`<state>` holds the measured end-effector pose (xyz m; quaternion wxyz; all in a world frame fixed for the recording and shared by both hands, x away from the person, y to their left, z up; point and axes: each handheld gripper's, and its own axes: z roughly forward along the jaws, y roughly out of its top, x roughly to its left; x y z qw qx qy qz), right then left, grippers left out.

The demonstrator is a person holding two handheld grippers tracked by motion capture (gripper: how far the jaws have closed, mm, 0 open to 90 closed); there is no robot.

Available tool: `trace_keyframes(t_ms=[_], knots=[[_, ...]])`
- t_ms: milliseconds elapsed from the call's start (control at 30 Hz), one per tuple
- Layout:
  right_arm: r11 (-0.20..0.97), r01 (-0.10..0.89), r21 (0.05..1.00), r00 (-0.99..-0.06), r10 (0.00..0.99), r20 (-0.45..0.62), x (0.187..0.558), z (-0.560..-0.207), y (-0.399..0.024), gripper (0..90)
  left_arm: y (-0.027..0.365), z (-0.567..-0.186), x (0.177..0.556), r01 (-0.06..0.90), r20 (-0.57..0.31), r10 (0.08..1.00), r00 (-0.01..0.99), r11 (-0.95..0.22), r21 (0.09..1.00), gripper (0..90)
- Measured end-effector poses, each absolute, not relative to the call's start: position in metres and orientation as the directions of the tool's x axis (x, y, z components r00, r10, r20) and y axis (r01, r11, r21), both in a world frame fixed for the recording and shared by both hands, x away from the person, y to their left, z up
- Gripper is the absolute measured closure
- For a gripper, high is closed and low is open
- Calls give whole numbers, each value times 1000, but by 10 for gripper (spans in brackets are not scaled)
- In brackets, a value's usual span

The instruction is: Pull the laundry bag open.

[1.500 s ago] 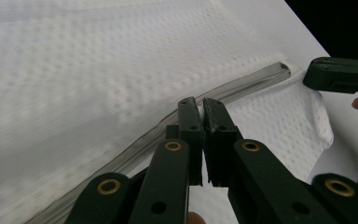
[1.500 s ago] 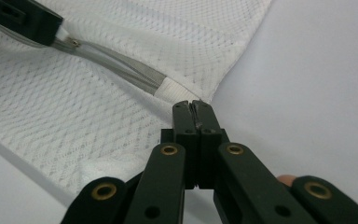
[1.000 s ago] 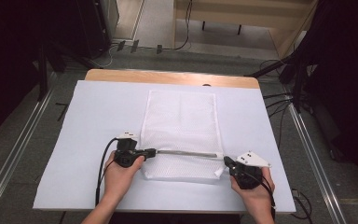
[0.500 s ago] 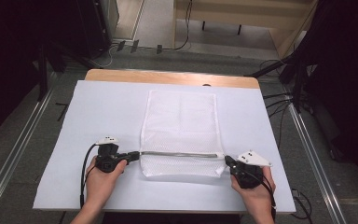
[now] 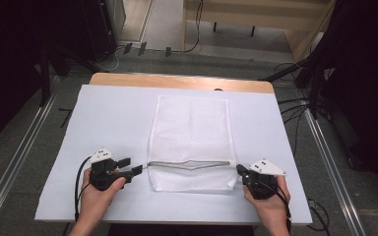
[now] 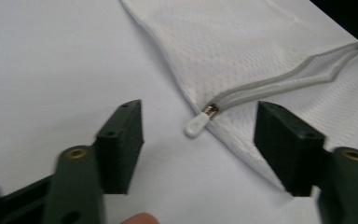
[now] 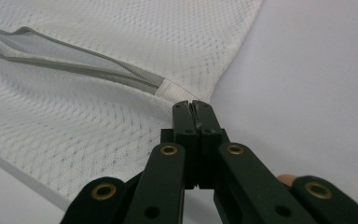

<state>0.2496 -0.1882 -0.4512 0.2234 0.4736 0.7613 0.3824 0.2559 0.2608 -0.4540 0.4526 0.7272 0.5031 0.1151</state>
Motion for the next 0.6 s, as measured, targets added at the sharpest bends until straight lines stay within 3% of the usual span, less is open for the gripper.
trace_keyframes(t_ms=[67, 133, 267, 367, 600], knots=[[251, 544, 801, -454, 890, 30, 249, -451, -189, 900, 267, -452, 252, 615, -271, 851, 451, -76, 785, 173], [238, 541, 806, -457, 888, 44, 248, -451, -191, 842, 275, -450, 248, 596, -260, 851, 456, -75, 800, 138], [210, 525, 825, -468, 881, 74, 248, -451, -198, 551, 289, -446, 238, 555, -231, 846, 481, -91, 827, 13], [187, 529, 827, -458, 884, 93, 248, -450, -205, 374, 298, -443, 232, 529, -225, 842, 490, -82, 845, 7], [158, 540, 826, -427, 898, 107, 248, -450, -223, 251, 308, -446, 236, 525, -198, 861, 468, -91, 846, 7]])
